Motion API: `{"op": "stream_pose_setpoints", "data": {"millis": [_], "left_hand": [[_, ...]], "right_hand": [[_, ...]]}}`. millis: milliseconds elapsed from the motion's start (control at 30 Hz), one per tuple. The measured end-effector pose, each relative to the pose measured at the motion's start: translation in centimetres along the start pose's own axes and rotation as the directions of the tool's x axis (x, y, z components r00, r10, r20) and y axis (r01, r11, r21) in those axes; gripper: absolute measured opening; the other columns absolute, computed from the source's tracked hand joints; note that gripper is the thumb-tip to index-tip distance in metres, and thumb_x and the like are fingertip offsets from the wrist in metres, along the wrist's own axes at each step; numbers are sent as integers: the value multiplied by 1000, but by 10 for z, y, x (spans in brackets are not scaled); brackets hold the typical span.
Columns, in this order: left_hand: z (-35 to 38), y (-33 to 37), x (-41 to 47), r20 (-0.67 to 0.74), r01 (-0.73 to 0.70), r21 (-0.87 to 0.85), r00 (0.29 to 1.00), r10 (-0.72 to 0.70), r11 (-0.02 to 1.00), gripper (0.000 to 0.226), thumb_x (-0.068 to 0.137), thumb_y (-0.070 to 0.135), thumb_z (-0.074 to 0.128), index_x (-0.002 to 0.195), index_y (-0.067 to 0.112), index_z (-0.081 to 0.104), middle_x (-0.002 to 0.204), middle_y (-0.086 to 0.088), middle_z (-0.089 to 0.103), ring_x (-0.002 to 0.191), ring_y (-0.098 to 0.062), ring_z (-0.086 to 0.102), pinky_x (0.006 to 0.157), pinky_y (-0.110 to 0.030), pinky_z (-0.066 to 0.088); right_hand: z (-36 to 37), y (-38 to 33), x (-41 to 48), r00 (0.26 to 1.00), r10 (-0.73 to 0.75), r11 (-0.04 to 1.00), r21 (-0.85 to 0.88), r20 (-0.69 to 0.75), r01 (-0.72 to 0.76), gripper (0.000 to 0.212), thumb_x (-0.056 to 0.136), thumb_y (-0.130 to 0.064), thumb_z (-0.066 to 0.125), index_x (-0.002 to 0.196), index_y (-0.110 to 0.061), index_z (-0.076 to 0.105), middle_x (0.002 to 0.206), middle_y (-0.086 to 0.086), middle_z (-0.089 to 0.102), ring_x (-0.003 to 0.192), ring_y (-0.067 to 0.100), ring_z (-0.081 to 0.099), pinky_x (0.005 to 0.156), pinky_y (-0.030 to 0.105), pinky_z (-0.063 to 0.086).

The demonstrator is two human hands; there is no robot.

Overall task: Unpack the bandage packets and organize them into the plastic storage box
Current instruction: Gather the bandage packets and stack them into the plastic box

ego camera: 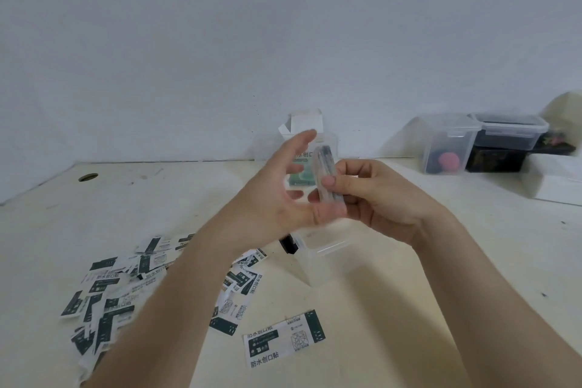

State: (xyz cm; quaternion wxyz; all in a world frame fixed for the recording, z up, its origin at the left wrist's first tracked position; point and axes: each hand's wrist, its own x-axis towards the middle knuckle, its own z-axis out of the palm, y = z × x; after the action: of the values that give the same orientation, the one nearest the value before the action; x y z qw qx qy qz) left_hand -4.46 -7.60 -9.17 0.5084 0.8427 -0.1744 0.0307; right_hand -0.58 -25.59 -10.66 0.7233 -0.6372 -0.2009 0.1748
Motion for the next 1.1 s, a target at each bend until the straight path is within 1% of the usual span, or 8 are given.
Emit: {"op": "stream_pose_setpoints", "data": {"millis": [100,167,267,433,600,800,933,1100], "left_hand": [[12,2,-9,110,-55,288,994,24,956,129,55,44,91,142,60,-3,150,32,5,141,5,7,113,-28,23],[18,0,-8,112,-110,361,991,74,926,130,59,40,90,141,61,-9,151,34,0,143,6,-1,115,-29,21],[17,-5,-2,54,-147,348,989,136,926,120,64,34,88,143,58,2,150,25,16,139,9,13,108,-15,22],[14,-6,3,18,-212,396,975,223,894,105,65,31,87,145,49,21,131,26,31,107,34,25,86,9,23],[16,-7,8,35,-215,415,975,221,884,102,64,38,86,146,44,26,143,22,31,120,12,37,93,3,30],[15,-6,5,80,-225,334,974,210,916,109,59,49,87,145,53,19,156,16,18,144,1,17,117,-33,26],[14,-5,5,21,-264,259,963,268,929,93,61,46,83,142,43,37,147,14,34,137,1,34,114,-33,34],[14,-3,6,-6,-280,244,957,290,929,82,62,39,82,137,35,47,138,13,43,129,-1,44,110,-29,39]], "right_hand": [[-1,4,1,999,15,999,33,50,-17,22,77,-21,73,91,-6,64,89,19,72,82,28,69,77,32,55],[0,5,2,995,15,999,47,102,-20,20,78,-21,73,89,-7,63,87,17,72,80,27,70,72,28,57],[-1,3,1,993,23,998,60,120,-30,31,74,-23,74,94,-6,58,88,19,72,78,26,71,67,26,57],[-4,2,0,989,22,996,85,145,-34,40,76,-24,75,107,-7,55,91,22,71,77,26,71,63,27,57],[-5,2,1,992,31,997,66,121,-39,44,73,-25,77,107,-7,57,89,20,71,75,27,71,64,30,57],[-7,2,0,996,3,999,44,90,-7,28,75,-24,79,92,-11,61,89,21,70,75,29,70,70,34,54],[-7,2,-1,993,5,996,88,120,-16,18,72,-24,76,85,-15,69,89,21,71,74,28,71,61,28,57],[-9,1,0,993,14,995,91,120,-26,43,75,-20,78,110,-8,57,89,21,71,74,27,71,57,26,55]]}}
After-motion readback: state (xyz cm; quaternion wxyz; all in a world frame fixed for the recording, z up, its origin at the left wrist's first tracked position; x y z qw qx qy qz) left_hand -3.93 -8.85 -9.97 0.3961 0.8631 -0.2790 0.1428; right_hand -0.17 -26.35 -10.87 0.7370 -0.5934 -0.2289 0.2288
